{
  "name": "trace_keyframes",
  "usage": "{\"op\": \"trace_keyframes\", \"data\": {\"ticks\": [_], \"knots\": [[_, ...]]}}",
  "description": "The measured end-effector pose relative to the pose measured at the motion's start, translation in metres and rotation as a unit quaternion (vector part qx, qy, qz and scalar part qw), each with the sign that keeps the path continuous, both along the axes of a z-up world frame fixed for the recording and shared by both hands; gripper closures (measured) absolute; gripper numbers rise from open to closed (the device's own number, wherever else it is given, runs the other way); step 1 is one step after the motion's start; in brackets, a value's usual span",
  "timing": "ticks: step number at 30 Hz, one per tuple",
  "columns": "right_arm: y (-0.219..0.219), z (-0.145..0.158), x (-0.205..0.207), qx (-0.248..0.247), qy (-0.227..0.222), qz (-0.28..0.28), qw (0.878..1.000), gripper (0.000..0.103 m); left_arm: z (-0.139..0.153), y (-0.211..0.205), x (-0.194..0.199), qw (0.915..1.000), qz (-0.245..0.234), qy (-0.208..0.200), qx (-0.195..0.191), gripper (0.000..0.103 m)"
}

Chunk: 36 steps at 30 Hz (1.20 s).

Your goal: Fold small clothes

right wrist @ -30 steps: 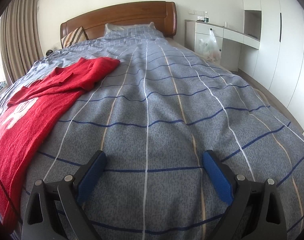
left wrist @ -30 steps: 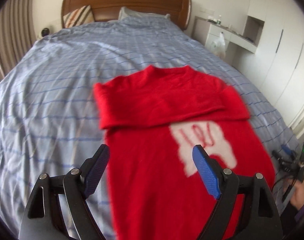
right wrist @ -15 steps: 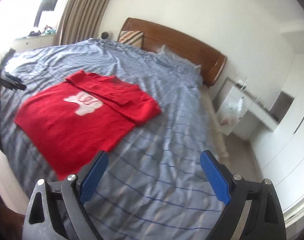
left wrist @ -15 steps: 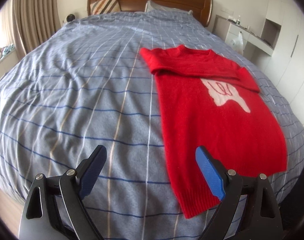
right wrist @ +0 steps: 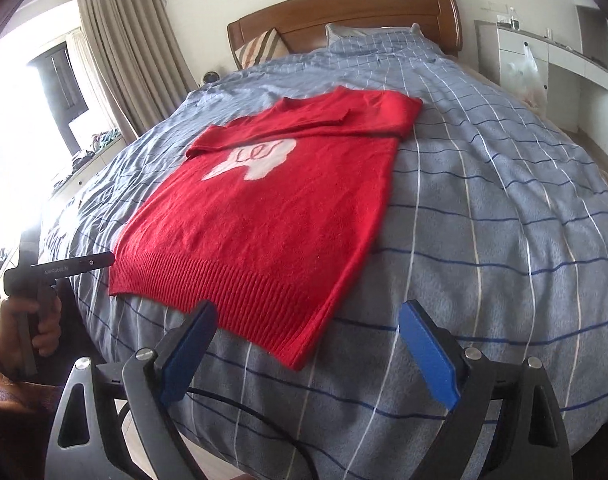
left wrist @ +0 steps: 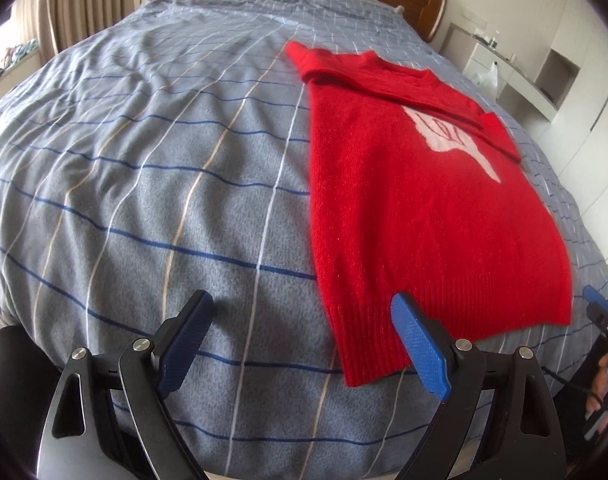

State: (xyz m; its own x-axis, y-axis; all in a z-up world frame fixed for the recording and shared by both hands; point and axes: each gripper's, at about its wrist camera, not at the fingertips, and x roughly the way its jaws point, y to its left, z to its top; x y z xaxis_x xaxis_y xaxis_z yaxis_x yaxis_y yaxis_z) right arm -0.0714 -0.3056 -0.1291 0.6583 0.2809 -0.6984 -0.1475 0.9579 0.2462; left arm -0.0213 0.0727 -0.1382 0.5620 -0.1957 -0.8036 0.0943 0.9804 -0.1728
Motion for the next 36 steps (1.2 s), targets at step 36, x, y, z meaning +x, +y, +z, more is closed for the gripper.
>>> {"op": "trace_keyframes", "data": {"ticks": [36], "knots": [[0.011,-0.018,0.003,0.025,0.012,0.005,1.000,0.013,-0.007,-0.008,-0.006,0.9990,0.006,-0.009,0.044,0.014]]}}
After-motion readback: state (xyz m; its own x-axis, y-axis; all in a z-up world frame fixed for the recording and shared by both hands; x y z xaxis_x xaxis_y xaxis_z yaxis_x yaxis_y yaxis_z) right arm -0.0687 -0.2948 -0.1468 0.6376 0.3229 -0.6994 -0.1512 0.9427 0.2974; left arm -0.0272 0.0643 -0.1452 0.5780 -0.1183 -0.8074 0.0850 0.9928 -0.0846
